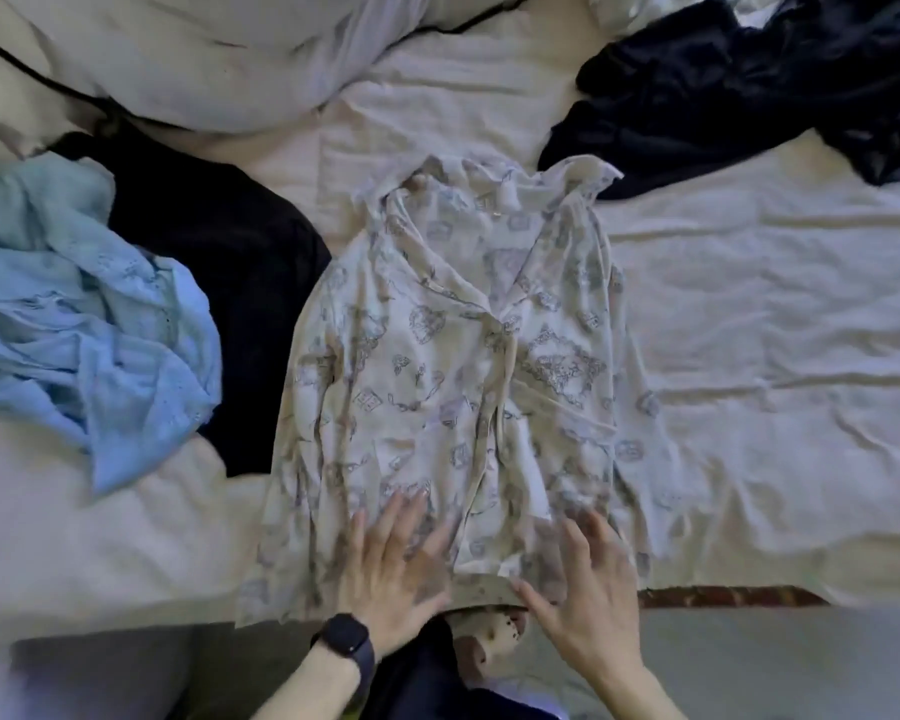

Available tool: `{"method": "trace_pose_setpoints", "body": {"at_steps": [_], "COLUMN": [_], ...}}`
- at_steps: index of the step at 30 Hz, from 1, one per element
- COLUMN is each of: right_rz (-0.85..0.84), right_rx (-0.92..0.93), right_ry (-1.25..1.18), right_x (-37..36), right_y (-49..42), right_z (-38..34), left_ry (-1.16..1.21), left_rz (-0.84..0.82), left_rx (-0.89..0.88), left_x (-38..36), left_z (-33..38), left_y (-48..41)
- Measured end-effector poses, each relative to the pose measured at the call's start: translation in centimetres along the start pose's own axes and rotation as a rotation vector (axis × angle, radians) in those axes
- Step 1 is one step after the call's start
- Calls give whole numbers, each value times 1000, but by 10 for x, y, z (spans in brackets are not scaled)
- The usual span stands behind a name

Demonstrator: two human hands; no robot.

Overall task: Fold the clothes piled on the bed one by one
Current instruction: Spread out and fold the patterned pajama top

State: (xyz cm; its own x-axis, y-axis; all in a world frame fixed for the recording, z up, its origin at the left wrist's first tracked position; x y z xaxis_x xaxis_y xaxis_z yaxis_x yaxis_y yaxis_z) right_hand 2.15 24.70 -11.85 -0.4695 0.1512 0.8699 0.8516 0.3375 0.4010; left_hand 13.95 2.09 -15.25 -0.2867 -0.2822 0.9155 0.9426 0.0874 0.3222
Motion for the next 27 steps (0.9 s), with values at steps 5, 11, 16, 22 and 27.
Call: {"method": "trace_pose_setpoints", "body": {"at_steps": [5, 11, 16, 22, 27], "right_rz": [1, 180, 197, 174, 188], "right_rx": [74, 98, -195, -270, -209], "right_ry": [144, 64, -198, -220, -229], "right_x": [-14, -20, -30, -48, -38], "right_y": [14, 7, 28, 22, 18], "right_z": [24, 44, 76, 85, 78], "left_ry": [-195, -312, -418, -363, -292], "left_rz": [-155, -221, -250, -146, -135], "left_rx": [207, 222, 229, 390, 350], "left_x": [1, -2, -25, -54, -38], "left_z": [-6, -14, 7, 38, 29], "left_y": [17, 25, 38, 14, 25]}}
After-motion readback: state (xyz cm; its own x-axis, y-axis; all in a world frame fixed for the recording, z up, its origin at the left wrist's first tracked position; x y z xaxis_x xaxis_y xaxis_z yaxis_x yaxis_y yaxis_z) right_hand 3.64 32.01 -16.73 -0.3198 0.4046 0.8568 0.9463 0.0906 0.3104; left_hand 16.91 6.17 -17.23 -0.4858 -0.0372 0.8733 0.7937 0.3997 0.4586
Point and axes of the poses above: each hand's wrist, its own y-axis away from the middle knuckle, its own x-axis out of the back of the hand, z = x × y, the point moved 2 cm from there along -y, towards the middle knuckle, and after that the axes turned 5 degrees about z, right-handed, at the moved point
